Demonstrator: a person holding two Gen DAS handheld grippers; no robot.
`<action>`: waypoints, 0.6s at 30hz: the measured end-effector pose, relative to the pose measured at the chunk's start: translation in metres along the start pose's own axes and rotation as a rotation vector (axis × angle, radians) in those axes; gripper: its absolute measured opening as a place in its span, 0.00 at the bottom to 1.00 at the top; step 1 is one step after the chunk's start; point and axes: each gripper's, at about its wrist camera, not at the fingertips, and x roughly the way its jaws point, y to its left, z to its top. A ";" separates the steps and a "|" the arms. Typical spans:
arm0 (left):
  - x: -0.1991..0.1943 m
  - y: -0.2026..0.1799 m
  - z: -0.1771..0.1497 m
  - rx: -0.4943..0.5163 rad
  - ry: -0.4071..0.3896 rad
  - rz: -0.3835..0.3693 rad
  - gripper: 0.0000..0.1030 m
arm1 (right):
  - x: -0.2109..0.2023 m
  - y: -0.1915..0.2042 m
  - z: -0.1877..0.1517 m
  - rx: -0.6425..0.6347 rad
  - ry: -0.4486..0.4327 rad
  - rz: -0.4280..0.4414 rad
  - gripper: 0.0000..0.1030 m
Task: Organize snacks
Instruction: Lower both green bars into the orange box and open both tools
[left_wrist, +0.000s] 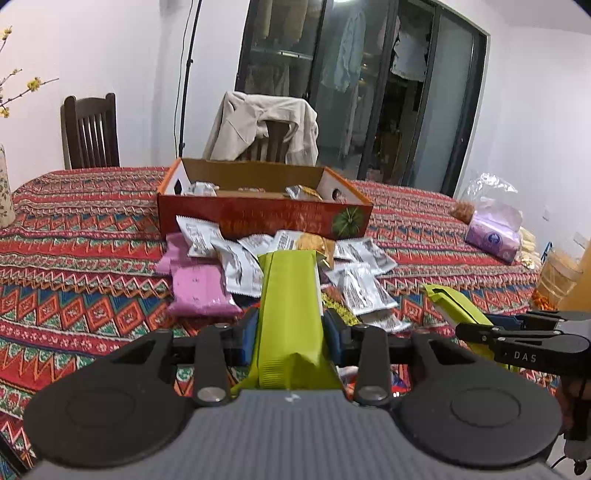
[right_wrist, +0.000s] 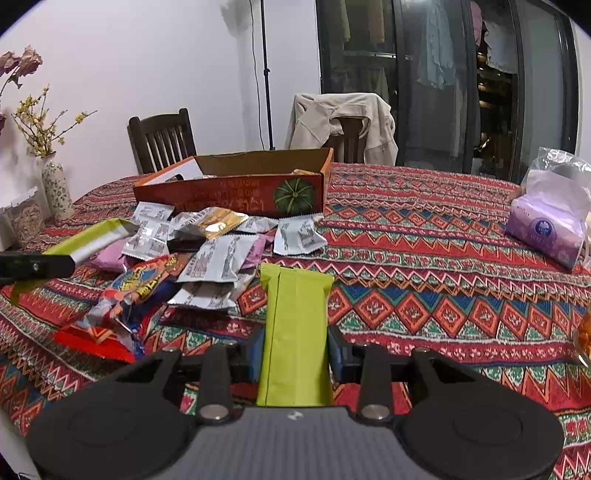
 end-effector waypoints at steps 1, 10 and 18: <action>0.001 0.002 0.002 -0.002 -0.008 0.004 0.37 | 0.000 0.001 0.002 0.004 -0.004 0.003 0.33; 0.047 0.045 0.087 0.000 -0.106 0.052 0.37 | 0.024 0.005 0.068 -0.080 -0.089 0.071 0.33; 0.153 0.087 0.171 0.021 0.041 0.130 0.37 | 0.130 -0.009 0.194 -0.060 0.019 0.172 0.34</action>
